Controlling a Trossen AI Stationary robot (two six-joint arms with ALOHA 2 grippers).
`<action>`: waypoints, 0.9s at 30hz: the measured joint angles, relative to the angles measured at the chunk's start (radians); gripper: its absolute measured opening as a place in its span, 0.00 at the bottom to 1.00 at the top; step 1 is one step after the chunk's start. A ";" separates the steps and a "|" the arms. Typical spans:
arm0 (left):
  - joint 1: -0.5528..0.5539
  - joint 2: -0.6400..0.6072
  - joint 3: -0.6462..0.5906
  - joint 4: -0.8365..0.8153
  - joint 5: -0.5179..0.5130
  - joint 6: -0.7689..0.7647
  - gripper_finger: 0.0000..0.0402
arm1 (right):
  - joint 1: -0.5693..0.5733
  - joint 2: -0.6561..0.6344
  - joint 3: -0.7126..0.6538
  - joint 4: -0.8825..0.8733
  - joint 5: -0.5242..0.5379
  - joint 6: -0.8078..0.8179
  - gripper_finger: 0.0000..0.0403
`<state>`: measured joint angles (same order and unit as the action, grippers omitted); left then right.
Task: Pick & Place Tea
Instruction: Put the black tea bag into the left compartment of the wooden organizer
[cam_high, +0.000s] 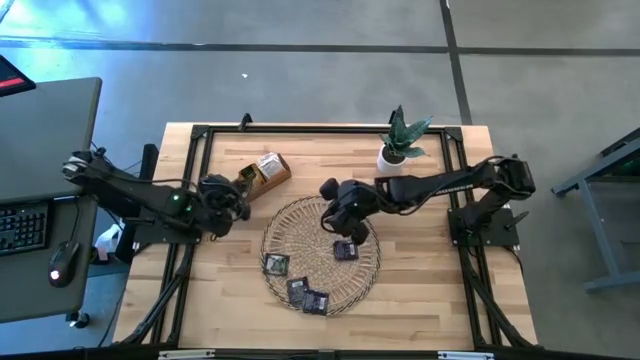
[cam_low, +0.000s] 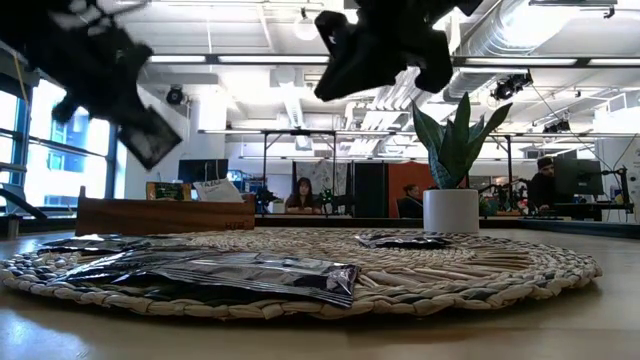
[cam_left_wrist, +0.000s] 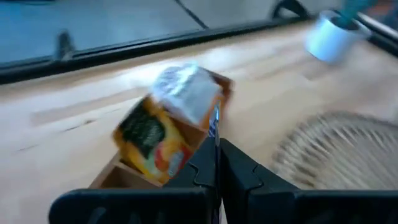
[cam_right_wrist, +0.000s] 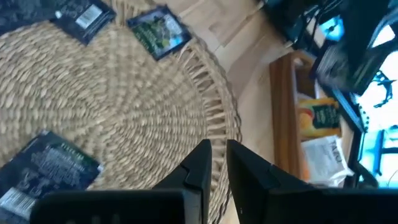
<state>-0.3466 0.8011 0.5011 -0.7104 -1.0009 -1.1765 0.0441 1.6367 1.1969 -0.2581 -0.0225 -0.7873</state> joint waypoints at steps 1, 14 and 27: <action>0.014 0.001 -0.027 0.020 -0.012 -0.027 0.01 | 0.000 0.000 0.000 0.012 -0.012 -0.001 0.11; 0.154 0.001 -0.081 -0.049 0.021 -0.066 0.01 | 0.000 0.000 0.000 0.024 -0.067 0.000 0.12; 0.216 0.001 -0.063 -0.145 0.165 -0.086 0.01 | 0.000 0.000 0.000 0.023 -0.069 0.002 0.11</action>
<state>-0.1307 0.8024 0.4381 -0.8557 -0.8363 -1.2622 0.0444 1.6367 1.1969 -0.2353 -0.0917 -0.7856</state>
